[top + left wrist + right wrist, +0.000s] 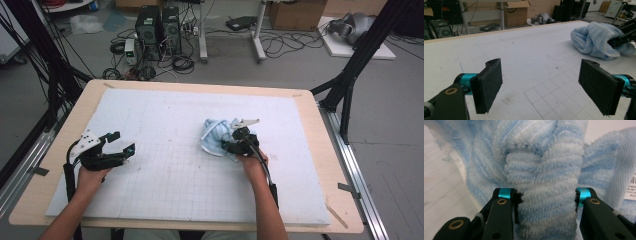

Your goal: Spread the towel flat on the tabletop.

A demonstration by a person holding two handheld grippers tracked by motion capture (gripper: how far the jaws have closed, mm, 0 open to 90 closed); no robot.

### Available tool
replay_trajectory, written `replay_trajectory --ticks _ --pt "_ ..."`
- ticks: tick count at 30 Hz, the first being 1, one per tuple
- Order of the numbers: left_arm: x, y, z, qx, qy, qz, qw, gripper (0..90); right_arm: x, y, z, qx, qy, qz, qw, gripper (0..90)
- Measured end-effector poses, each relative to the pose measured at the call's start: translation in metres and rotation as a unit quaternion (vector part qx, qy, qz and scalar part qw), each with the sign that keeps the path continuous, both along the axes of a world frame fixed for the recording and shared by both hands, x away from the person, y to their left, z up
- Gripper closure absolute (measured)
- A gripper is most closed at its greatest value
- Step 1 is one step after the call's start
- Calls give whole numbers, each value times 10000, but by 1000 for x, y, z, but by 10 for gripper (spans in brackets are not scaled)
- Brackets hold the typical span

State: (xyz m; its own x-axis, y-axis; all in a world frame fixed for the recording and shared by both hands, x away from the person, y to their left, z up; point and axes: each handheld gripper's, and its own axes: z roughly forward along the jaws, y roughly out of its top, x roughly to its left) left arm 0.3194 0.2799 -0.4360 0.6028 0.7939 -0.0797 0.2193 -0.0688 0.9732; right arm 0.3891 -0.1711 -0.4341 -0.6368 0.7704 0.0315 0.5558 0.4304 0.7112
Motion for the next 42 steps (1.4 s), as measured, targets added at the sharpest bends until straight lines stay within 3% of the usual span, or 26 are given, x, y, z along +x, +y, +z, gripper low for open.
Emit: replay_trajectory --ticks 5,9,11,13,15,19,23,24,25,26,28,32,38,42 --pt "0 2 1 -56 -4 55 10000 196 -23 21 15 130 123 429 9989 612" --pt "0 5 1 -56 -5 73 10000 196 -41 37 23 427 464 754 9952 609" --pt "0 5 2 -70 -17 84 9999 196 -47 42 25 683 641 919 9914 598" --pt "0 5 2 -73 -16 83 9999 196 -49 47 26 1001 784 1177 9849 586" --pt "0 5 2 -71 -16 82 9999 196 -49 54 28 987 719 1330 9836 585" --pt "0 5 2 -74 -13 82 9999 197 -39 62 30 835 610 1368 9852 569" --pt "1 5 1 -82 -1 90 9999 196 -31 65 33 986 399 1335 9853 501" --pt "1 5 1 -78 -2 92 9999 197 -24 68 34 988 179 1385 9853 467" --pt "1 5 1 -78 -2 92 9999 196 -24 68 34 988 179 1385 9853 467" --pt "1 5 1 -67 -8 89 9999 196 -18 73 35 803 37 1329 9879 450" --pt "1 5 1 -70 -8 90 9999 196 -12 76 35 619 -168 1284 9896 446" --pt "1 6 1 -81 7 100 9999 197 2 79 34 495 -523 1098 9913 438" --pt "1 6 1 -104 11 114 9999 197 21 87 33 361 -699 810 9936 369" --pt "1 6 1 -90 11 97 9999 197 30 94 35 82 -852 476 9952 299"
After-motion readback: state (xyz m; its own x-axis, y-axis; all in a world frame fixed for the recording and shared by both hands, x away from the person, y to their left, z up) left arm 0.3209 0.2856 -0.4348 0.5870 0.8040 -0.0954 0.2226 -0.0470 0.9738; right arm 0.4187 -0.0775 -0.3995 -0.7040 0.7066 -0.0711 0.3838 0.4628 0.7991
